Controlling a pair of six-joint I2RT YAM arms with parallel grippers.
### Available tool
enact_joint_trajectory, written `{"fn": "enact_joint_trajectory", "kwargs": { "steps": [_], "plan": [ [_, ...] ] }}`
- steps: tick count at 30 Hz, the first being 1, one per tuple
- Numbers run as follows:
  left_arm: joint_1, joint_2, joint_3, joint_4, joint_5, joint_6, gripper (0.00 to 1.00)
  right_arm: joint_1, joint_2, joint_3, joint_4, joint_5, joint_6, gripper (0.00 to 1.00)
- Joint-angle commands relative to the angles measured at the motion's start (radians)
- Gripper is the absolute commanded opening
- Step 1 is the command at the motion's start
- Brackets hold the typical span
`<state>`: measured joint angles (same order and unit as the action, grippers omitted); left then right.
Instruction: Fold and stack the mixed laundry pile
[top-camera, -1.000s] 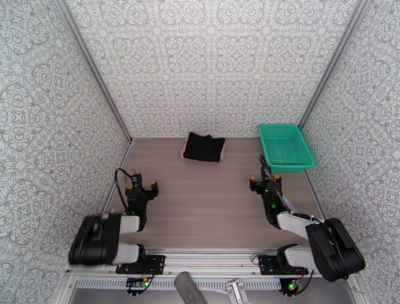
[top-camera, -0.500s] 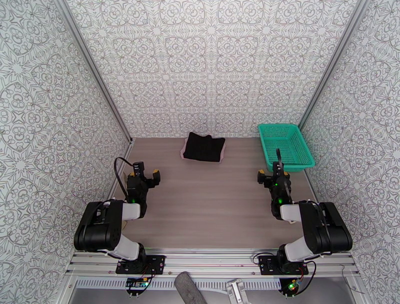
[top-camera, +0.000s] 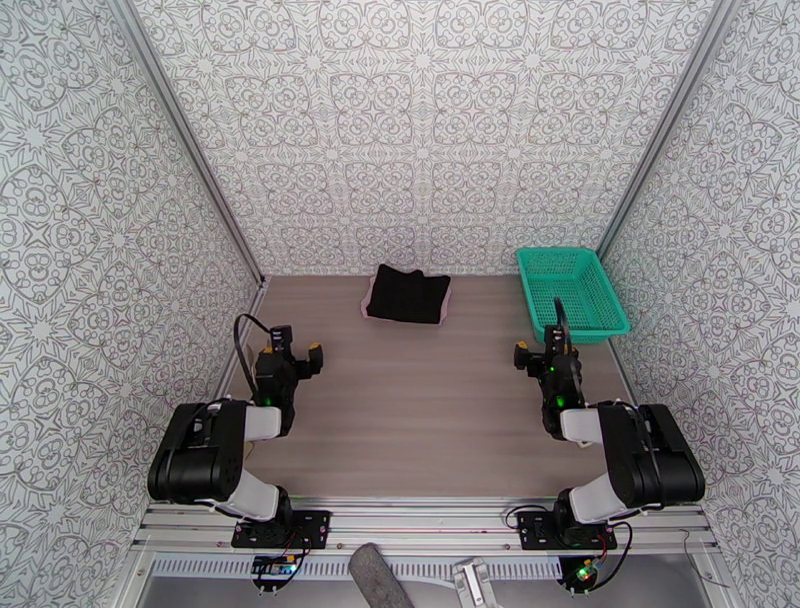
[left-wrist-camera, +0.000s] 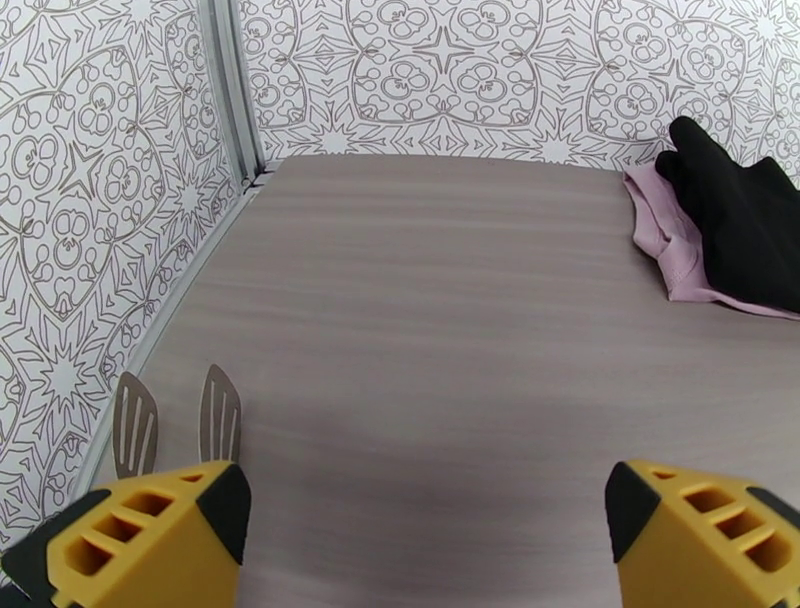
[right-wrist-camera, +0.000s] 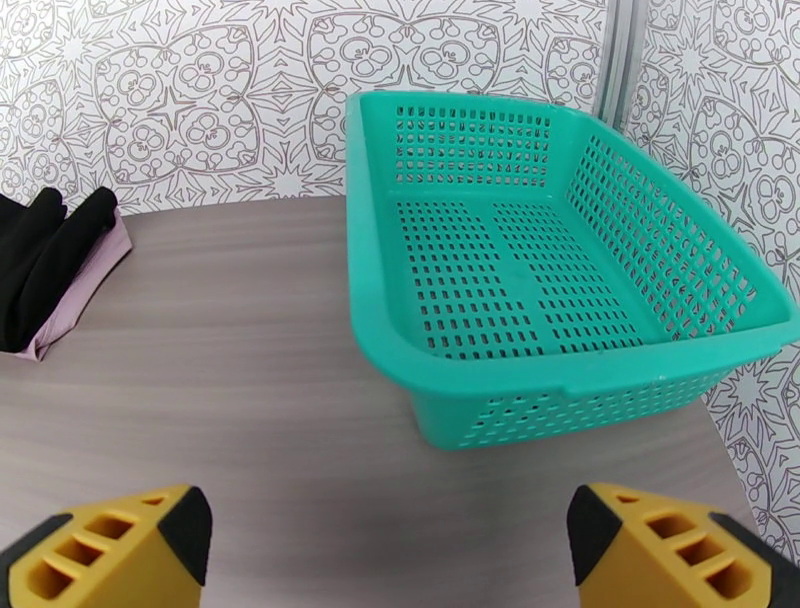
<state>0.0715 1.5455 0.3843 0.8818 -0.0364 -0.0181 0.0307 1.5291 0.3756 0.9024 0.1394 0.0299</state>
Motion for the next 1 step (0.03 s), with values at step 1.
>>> {"fn": "enact_joint_trajectory", "kwargs": {
  "steps": [1],
  "plan": [
    [0.01, -0.004, 0.008, -0.012, 0.053, 0.018, 1.0, -0.005, -0.011, 0.001, -0.012, -0.019, 0.008, 0.99]
  ]
}}
